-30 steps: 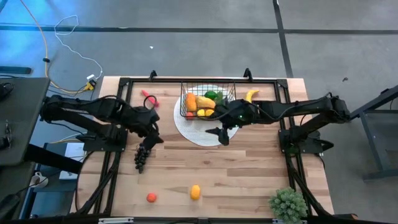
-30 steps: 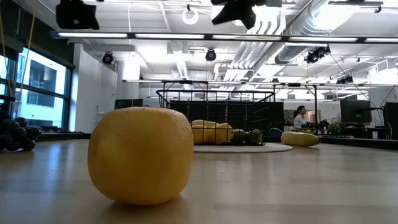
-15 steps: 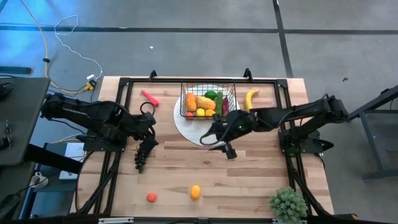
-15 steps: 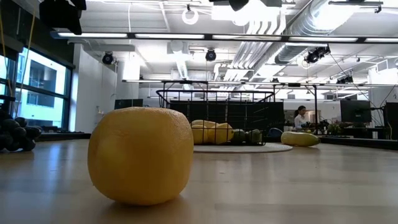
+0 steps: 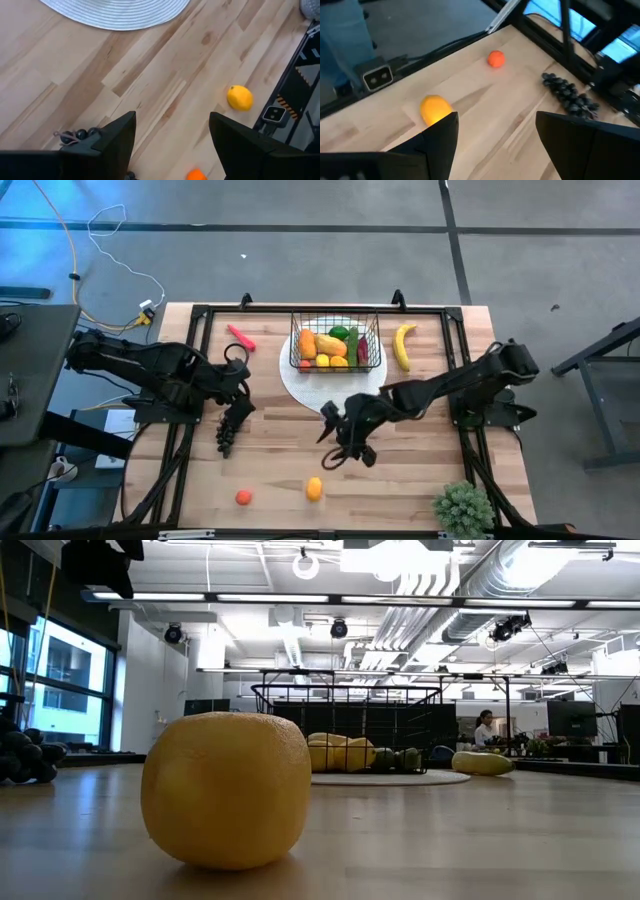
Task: Build produce basket
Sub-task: Put the yellow lemon into the black wire basket
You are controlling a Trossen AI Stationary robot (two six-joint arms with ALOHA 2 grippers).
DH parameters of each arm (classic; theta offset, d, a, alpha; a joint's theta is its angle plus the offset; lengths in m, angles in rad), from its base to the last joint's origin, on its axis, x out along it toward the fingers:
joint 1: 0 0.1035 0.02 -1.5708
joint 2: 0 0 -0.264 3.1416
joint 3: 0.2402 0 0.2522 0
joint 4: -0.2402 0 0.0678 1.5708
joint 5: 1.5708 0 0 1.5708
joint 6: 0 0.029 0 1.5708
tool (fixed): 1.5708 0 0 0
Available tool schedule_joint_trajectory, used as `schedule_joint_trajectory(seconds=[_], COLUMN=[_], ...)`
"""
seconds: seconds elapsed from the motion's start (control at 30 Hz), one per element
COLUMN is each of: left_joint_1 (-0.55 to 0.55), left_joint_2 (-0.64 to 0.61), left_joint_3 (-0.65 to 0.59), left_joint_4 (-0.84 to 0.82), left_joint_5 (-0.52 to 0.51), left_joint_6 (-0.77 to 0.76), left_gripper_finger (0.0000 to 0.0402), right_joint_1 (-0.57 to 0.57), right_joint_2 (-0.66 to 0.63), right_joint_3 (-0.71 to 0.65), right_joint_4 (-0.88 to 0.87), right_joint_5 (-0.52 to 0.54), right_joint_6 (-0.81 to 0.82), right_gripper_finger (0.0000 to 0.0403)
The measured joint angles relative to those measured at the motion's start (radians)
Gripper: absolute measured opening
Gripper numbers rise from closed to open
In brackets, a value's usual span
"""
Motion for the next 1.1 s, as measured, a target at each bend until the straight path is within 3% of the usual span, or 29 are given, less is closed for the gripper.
schedule_joint_trajectory(seconds=[0.43,1.1], left_joint_1=[0.0,0.0], left_joint_2=[0.003,0.003], left_joint_3=[0.0,0.0], left_joint_4=[0.0,-0.008], left_joint_5=[-0.004,-0.029], left_joint_6=[-0.007,0.003], left_gripper_finger=[0.0239,0.0239], right_joint_1=[0.049,0.115], right_joint_2=[0.191,0.389], right_joint_3=[-0.001,-0.001], right_joint_4=[0.167,0.362], right_joint_5=[-0.064,-0.059], right_joint_6=[-0.116,-0.223], right_gripper_finger=[0.0248,0.0248])
